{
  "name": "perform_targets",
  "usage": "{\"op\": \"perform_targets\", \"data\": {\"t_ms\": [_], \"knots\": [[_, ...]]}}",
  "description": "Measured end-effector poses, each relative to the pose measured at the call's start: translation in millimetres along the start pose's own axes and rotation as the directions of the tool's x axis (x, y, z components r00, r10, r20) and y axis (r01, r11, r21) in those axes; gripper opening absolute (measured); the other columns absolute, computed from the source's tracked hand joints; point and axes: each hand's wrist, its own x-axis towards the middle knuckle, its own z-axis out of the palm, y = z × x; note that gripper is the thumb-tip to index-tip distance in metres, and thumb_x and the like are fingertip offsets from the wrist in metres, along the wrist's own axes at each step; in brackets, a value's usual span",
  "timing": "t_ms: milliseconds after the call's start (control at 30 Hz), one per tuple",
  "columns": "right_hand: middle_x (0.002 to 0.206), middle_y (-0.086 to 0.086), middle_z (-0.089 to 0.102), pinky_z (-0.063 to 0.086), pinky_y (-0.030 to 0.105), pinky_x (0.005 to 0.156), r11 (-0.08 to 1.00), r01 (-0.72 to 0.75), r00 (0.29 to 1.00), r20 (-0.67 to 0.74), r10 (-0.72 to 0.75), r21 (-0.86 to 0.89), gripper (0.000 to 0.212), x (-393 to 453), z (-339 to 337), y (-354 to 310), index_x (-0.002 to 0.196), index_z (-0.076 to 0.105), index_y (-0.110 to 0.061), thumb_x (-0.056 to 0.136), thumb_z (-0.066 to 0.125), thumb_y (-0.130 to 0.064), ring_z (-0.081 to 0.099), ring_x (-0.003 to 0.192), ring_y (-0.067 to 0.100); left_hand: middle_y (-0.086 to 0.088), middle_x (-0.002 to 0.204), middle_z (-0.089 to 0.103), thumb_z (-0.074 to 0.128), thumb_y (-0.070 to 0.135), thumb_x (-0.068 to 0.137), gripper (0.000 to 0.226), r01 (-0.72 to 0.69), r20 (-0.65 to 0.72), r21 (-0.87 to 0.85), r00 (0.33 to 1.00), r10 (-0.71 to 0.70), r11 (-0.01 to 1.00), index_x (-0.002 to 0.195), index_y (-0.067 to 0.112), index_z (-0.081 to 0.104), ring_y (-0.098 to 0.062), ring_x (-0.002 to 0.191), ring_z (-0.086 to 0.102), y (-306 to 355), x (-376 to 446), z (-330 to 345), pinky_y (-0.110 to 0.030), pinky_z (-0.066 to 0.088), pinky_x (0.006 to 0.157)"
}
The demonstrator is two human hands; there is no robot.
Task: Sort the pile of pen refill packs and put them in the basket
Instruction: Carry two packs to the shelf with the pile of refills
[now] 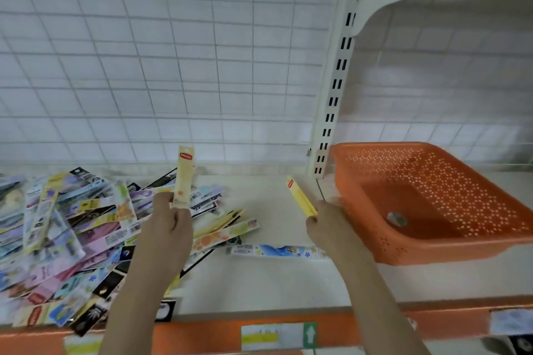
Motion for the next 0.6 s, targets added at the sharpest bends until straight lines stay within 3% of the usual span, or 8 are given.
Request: {"op": "perform_targets", "data": {"t_ms": [167, 400, 533, 600], "knots": [[0.085, 0.010, 0.053, 0.046, 0.032, 0.060, 1.000, 0.019, 0.999, -0.039, -0.020, -0.003, 0.014, 1.7, -1.6, 8.3, 0.097, 0.051, -0.008, 0.090, 0.045, -0.017, 0.057, 0.074, 0.028, -0.015, 0.057, 0.047, 0.036, 0.006, 0.094, 0.016, 0.014, 0.034, -0.025, 0.999, -0.013, 1.000, 0.110, 0.008, 0.035, -0.025, 0.048, 0.038, 8.2, -2.6, 14.6, -0.031, 0.026, 0.050], [0.109, 0.010, 0.061, 0.045, 0.032, 0.074, 0.993, 0.051, 0.995, -0.082, -0.060, -0.104, 0.026, -4.9, -6.4, 9.3, 0.115, 0.047, -0.009, 0.094, 0.044, -0.024, 0.060, 0.100, 0.028, -0.008, 0.061, 0.053, 0.037, 0.005, 0.093, 0.033, -0.015, 0.081, 0.026, 0.997, 0.013, 1.000, 0.126, 0.008, 0.035, -0.022, 0.051, 0.046, 24.0, -6.8, 38.1, -0.031, 0.029, 0.047], [0.116, 0.010, 0.051, 0.044, 0.034, 0.086, 0.986, 0.058, 0.994, -0.086, -0.072, -0.159, 0.031, -6.9, -7.6, 11.8, 0.114, 0.054, -0.009, 0.095, 0.042, -0.030, 0.053, 0.107, 0.026, 0.001, 0.062, 0.051, 0.039, 0.005, 0.093, 0.048, -0.049, 0.132, 0.052, 0.990, 0.042, 0.997, 0.138, 0.014, 0.027, -0.023, 0.056, 0.053, 26.1, -8.3, 44.8, -0.034, 0.037, 0.052], [0.115, 0.009, 0.048, 0.042, 0.032, 0.090, 0.983, 0.083, 0.993, -0.074, -0.096, -0.165, 0.029, -9.5, -7.8, 15.7, 0.109, 0.057, -0.010, 0.096, 0.041, -0.029, 0.050, 0.107, 0.024, 0.005, 0.060, 0.046, 0.039, 0.006, 0.092, 0.046, -0.062, 0.168, 0.086, 0.985, 0.047, 0.994, 0.137, 0.016, 0.032, -0.024, 0.057, 0.054, 27.1, -8.8, 49.1, -0.035, 0.041, 0.056]]}}
